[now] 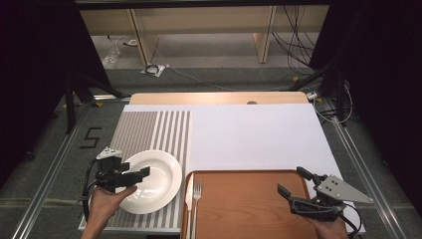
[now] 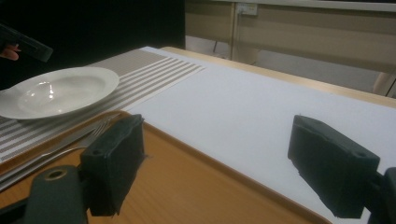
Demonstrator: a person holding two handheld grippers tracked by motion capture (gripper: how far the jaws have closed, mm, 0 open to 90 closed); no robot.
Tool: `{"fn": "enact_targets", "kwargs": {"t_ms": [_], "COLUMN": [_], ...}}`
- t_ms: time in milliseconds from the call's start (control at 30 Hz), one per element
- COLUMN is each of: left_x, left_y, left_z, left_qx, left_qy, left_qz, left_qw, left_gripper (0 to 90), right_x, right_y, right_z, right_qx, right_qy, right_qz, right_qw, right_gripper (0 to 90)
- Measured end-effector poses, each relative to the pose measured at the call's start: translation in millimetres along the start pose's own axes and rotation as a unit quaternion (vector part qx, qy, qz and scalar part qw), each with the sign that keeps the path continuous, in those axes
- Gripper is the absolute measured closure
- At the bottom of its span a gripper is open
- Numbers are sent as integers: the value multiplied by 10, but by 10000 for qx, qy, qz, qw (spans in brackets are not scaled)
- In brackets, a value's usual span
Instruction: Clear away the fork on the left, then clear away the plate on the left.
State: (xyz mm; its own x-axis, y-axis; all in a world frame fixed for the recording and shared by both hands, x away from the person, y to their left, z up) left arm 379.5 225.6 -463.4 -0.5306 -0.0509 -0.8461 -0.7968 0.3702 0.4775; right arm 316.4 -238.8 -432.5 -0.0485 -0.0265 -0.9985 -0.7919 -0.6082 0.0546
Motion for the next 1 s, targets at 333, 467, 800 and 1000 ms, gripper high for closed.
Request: {"fn": "enact_targets", "kwargs": {"t_ms": [333,467,800,1000], "left_x": [71,94,147,180], "left_y": [77,106,145,194], "left_z": [116,155,196,263], "left_qx": [-198,-267,-365,-463], "left_qy": [149,244,356,433], "left_qz": [27,28,83,85], "left_qw": [9997,9993,9987,9980], "left_gripper": [177,175,172,161], "right_x": [-9,-10,-1,-17], "right_y": [-5,-14,-7,-5], "right_z": [21,25,11,22], "right_qx": [-18,-31,-21,-24], "right_qy": [13,26,19,33], "right_qz": [-6,2,24,16], "right_qw": [10000,10000,10000,10000], "right_gripper": [194,194,194,194]}}
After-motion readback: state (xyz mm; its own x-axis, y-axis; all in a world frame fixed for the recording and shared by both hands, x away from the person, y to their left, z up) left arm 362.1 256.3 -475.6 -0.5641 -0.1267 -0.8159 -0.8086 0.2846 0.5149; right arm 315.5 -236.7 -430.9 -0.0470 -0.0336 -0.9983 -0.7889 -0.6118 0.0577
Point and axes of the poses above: each handheld gripper's, and its own axes: y roughly backward along the jaws, x roughly out of its underside, z roughly to its left, the point moved 7 cm from there along -y, roughly forward along the jaws, and after that the axes turned 14 degrees about -z, right-handed, at the moved point
